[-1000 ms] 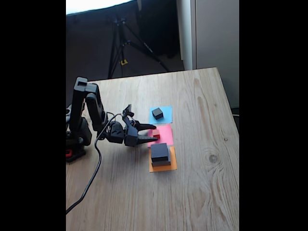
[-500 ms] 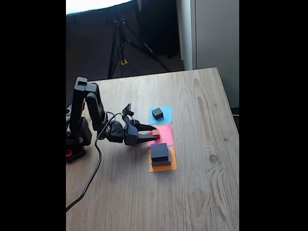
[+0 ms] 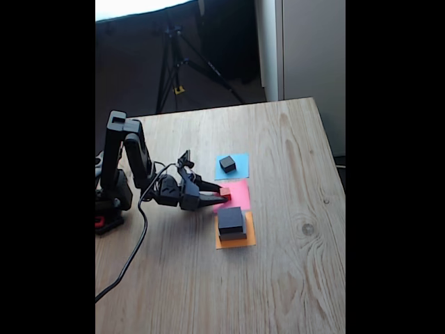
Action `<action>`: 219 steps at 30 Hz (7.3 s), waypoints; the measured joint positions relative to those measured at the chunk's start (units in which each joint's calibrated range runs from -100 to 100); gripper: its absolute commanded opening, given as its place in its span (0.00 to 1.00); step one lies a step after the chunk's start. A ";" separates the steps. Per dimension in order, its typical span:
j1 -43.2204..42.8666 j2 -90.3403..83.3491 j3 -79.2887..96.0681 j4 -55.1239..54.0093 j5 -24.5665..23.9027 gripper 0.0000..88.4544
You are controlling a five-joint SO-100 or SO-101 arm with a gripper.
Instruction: Tower of hanoi
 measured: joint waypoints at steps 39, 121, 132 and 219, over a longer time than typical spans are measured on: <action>-3.61 -53.87 -33.64 97.84 -3.65 0.04; -22.10 -32.66 -3.22 34.43 -1.39 0.09; -22.10 -22.57 -4.00 25.62 -0.35 0.10; -21.58 -58.57 -14.25 70.30 -22.57 0.00</action>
